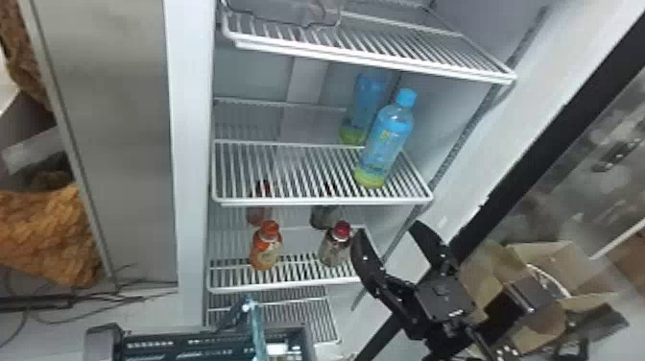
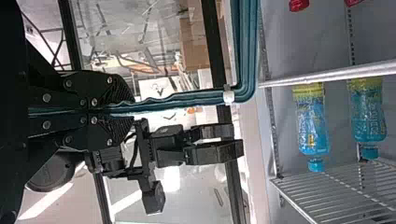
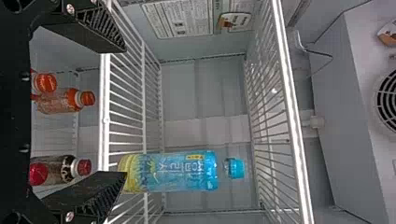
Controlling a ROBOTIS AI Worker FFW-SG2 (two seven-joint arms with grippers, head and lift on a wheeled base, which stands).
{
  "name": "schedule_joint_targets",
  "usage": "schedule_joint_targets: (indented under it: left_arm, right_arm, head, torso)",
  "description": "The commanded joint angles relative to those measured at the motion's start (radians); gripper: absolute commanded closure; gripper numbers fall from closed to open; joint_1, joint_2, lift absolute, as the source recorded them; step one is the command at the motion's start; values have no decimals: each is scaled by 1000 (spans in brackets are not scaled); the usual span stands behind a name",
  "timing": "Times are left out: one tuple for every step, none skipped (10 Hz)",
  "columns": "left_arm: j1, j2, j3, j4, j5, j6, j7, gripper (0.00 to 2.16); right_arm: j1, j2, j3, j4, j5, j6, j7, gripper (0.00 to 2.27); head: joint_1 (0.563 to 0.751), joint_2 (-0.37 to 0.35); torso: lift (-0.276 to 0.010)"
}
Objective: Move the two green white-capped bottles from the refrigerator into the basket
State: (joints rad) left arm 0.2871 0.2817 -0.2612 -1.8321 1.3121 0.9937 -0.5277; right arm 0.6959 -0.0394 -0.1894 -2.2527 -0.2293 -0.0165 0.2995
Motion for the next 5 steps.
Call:
schedule_joint_targets:
  left_arm:
    - [0,-1,0,0,0,-2,0,1164]
    - [0,-1,0,0,0,-2,0,1162]
    - [0,-1,0,0,0,-2,0,1164]
    - [0,-1,0,0,0,-2,0,1162]
    - [0,-1,0,0,0,-2,0,1162]
  right_arm:
    - [4,1,0,-4,2,-6,-3,104]
    - [4,3,0,-4,0,-8,-3,104]
    - [4,3,2,-6,0,-11,-3,104]
    - [6,3,0,-6,2,-13,-3,104]
    - [6,3,0,-6,2,-20,-5,104]
  head:
    - [695,-350]
    - [695,-350]
    - [695,-350]
    - [695,-350]
    - [695,-350]
  torso:
    - [-4]
    - [-4]
    - [-4]
    - [-4]
    - [-4]
